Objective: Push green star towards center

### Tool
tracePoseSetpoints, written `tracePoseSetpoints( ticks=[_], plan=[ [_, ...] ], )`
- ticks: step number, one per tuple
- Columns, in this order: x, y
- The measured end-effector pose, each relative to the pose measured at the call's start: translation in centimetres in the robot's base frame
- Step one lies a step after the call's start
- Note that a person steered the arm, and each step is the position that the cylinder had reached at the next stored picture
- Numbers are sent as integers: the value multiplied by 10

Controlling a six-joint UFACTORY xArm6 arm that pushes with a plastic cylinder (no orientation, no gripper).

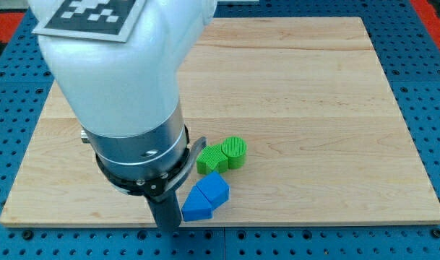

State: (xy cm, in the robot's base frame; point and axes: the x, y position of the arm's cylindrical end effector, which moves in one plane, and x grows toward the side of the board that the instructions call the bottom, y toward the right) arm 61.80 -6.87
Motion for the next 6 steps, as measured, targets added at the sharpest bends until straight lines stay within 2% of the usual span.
tracePoseSetpoints(
  ticks=[2,4,6],
  plan=[
    [-11,23],
    [-45,61],
    [-56,55]
  ],
)
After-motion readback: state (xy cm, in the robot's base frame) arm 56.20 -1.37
